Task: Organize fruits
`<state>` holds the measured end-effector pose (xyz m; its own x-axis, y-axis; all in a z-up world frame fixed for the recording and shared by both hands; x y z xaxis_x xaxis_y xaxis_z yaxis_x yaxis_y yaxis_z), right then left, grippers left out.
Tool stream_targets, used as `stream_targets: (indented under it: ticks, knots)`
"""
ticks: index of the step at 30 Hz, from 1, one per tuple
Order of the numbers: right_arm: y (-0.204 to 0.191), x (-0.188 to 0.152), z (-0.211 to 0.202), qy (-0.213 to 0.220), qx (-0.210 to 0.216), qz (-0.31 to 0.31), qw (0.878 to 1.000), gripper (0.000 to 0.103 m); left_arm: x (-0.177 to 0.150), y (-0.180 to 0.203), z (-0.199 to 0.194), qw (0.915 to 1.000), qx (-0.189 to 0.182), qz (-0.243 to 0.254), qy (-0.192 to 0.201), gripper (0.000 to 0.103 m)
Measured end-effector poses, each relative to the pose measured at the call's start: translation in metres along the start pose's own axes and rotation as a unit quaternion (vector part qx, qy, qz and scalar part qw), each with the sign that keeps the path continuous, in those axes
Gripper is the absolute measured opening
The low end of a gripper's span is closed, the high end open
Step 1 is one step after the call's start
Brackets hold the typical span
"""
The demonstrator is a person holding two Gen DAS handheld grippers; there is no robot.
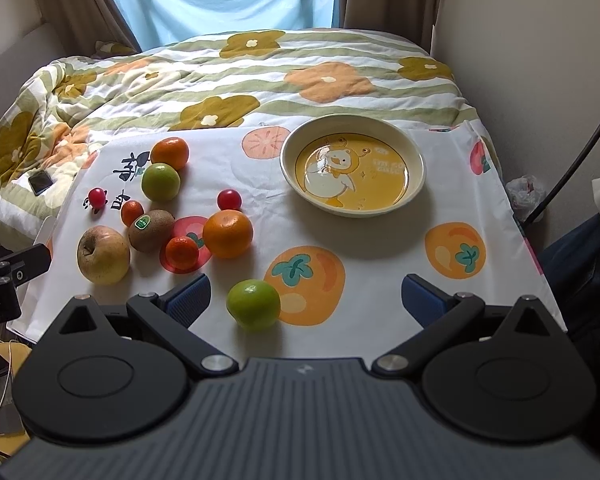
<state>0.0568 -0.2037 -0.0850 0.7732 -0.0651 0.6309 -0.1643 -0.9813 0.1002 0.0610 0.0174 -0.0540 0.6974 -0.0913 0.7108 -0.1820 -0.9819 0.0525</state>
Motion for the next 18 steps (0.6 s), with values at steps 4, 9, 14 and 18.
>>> stream_targets:
  ticks: [4,9,14,18]
  knots:
    - [-0.002,-0.001,0.001,-0.007,0.002,0.009,1.000,0.103,0.002,-0.003,0.001,1.0000,-0.003,0.007,-0.005,0.103]
    - [-0.011,-0.008,0.007,-0.011,0.004,0.016,1.000,0.103,0.000,-0.014,0.009,0.9998,-0.007,0.018,-0.008,0.103]
    - [-0.024,-0.017,0.015,-0.011,0.021,0.031,0.999,0.103,-0.006,-0.026,0.025,0.9992,-0.018,0.032,-0.017,0.103]
    - [-0.037,-0.027,0.031,-0.016,0.031,0.039,0.999,0.103,-0.014,-0.034,0.045,0.9982,-0.025,0.049,-0.024,0.103]
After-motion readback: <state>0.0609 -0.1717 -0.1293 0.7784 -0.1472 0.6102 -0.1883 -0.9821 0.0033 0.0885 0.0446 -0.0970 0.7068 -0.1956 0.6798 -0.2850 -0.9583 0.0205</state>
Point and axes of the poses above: each gripper's, at about its wrist camera, not at the fingertips, and z roughly the way its jaws point, y to its right, x to its top, the point moved 8 cm from there along z, roughly the way its jaws point, and after that the axes turned 10 degrees about -x, right-handed, at the moved point
